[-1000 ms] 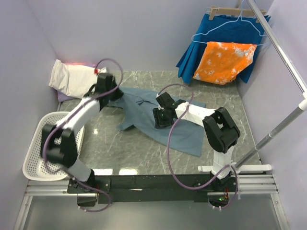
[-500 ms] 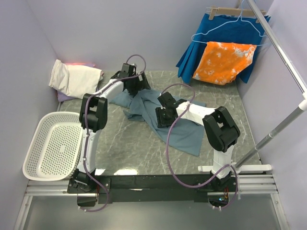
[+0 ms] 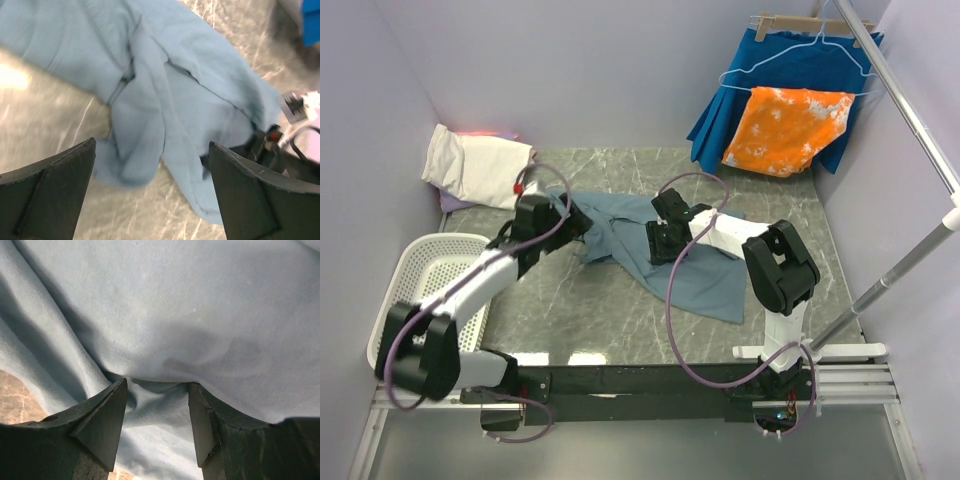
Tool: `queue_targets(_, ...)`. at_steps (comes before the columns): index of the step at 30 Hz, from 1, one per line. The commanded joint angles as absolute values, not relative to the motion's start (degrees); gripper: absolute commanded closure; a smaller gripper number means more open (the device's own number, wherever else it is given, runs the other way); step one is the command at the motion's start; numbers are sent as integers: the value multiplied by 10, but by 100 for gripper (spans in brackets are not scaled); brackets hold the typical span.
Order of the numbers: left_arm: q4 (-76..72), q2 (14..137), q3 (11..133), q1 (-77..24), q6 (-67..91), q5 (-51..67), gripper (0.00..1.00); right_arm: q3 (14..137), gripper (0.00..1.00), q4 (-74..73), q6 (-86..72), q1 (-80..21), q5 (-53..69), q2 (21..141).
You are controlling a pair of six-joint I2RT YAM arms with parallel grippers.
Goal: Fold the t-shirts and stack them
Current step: Fold the flattened tshirt in 1/3 of the way
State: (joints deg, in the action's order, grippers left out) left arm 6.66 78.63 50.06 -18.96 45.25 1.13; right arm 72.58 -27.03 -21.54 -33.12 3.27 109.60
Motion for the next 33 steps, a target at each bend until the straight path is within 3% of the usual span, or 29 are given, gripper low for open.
queue_targets(1, 9, 696, 399, -198, 538, -26, 1, 744, 41, -282, -202, -324, 33, 1123)
queue_targets(9, -70, 642, 266, -225, 620, -38, 1, 754, 41, -288, -193, -321, 33, 1124)
queue_targets(11, -78, 644, 260, -225, 630, -50, 1, 751, 41, -287, -194, -322, 33, 1120)
queue_targets(14, -86, 656, 264, -225, 639, -74, 9, 743, 40, -286, -192, -320, 33, 1114)
queue_targets(22, -123, 709, 285, -225, 649, -104, 16, 730, 40, -285, -191, -319, 34, 1110)
queue_targets(25, -129, 740, 296, -225, 650, -92, 32, 729, 40, -284, -191, -318, 33, 1108)
queue_targets(26, -140, 747, 297, -225, 650, -88, 44, 727, 40, -283, -192, -318, 33, 1107)
queue_targets(28, -147, 761, 299, -225, 652, -81, 60, 726, 40, -282, -192, -317, 33, 1107)
queue_targets(29, -144, 765, 305, -226, 653, -78, 79, 725, 40, -282, -192, -316, 31, 1107)
queue_targets(32, -125, 759, 322, -225, 643, -80, 99, 720, 40, -281, -193, -316, 26, 1106)
queue_targets(33, -110, 752, 329, -225, 631, -80, 99, 719, 41, -280, -193, -315, 26, 1106)
